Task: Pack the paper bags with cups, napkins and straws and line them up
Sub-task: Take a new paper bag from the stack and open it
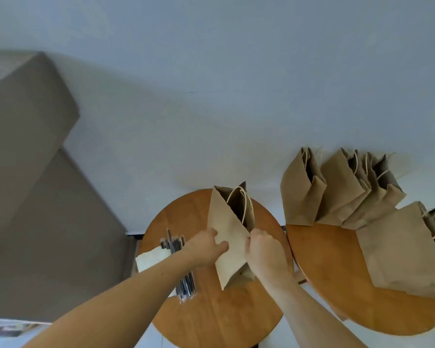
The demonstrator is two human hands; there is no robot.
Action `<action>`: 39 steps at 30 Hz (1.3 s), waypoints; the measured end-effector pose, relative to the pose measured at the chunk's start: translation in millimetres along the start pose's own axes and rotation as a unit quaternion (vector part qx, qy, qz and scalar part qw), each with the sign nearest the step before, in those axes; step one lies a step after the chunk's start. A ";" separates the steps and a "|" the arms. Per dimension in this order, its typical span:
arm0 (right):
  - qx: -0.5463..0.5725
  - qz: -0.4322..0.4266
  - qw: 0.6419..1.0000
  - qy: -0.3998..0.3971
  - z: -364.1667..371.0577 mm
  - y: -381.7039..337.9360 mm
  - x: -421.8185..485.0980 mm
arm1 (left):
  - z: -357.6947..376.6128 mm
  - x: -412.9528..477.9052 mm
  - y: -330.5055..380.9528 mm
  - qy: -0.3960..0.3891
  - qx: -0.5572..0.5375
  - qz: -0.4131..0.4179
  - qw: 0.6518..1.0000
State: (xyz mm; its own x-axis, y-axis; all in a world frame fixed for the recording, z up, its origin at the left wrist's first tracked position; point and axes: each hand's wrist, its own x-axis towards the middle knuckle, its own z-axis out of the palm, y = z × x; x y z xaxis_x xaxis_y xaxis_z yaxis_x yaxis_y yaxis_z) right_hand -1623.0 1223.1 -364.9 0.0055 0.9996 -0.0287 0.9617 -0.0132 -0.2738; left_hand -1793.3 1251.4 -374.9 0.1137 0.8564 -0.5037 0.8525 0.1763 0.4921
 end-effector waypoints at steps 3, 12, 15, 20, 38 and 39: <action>0.040 -0.057 0.995 -0.066 25.8 -0.4 -10.9 | 17.9 -0.1 -12.6 -0.023 -0.049 -0.042 0.998; 0.048 -0.016 0.994 -0.095 28.2 26.2 2.0 | 42.5 4.6 -1.8 0.046 -0.061 -0.138 0.987; 0.108 0.060 0.983 -0.136 28.2 32.4 17.3 | 48.9 6.2 2.5 0.049 -0.051 -0.163 0.984; 0.080 0.074 0.975 -0.192 26.3 47.0 46.8 | 57.1 6.9 3.1 0.056 -0.036 -0.194 0.979; 0.126 0.004 0.938 -0.322 22.5 73.8 55.0 | 34.9 12.7 -21.4 -0.039 -0.169 -0.143 0.975; 0.144 -0.002 0.929 -0.340 20.3 74.5 57.7 | 29.1 11.3 -22.3 -0.058 -0.180 -0.137 0.972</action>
State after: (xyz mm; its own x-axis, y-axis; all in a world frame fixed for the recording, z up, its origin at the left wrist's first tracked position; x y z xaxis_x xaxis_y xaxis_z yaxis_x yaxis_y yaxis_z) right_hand -1556.6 1279.3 -406.5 -0.2673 0.7531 -0.6012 0.8478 -0.1127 -0.5182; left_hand -1796.1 1243.0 -412.2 -0.0171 0.6965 -0.7173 0.6274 0.5661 0.5347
